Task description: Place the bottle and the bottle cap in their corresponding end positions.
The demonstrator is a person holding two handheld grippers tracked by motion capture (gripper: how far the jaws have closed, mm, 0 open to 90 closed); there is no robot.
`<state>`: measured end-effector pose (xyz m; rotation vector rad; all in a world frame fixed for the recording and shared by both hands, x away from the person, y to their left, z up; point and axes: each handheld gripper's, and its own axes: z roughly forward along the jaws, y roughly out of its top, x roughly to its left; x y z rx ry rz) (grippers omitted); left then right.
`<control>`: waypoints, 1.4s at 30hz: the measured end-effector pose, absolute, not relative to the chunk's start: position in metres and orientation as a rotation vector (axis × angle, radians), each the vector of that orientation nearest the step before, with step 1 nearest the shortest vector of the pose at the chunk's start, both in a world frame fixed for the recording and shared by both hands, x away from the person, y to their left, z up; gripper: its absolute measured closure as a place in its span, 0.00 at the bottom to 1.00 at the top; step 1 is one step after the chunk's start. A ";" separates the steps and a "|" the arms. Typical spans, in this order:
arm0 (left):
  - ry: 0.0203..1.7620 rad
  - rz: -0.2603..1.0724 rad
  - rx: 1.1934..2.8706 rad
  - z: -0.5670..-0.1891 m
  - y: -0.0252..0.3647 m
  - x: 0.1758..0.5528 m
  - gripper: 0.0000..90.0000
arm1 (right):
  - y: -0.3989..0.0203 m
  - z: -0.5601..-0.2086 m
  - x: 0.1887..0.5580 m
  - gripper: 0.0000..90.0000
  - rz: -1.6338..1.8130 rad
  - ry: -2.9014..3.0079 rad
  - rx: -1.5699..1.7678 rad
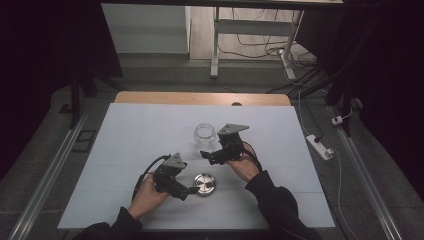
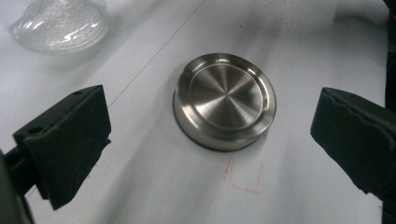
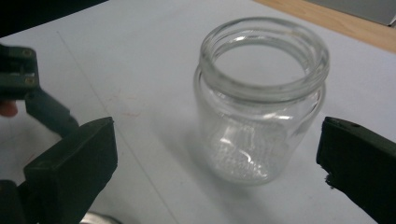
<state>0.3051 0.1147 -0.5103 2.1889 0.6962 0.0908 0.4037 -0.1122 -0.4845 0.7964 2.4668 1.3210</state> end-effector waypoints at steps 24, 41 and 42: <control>0.798 0.120 2.133 -0.503 0.175 0.273 0.00 | -0.141 -0.480 0.352 0.00 1.314 2.485 0.758; 0.925 0.167 2.029 -0.505 0.226 0.239 0.00 | -0.192 -0.484 0.318 0.00 1.237 2.454 0.794; 0.934 0.167 2.022 -0.506 0.229 0.237 0.00 | -0.195 -0.484 0.316 0.00 1.233 2.447 0.795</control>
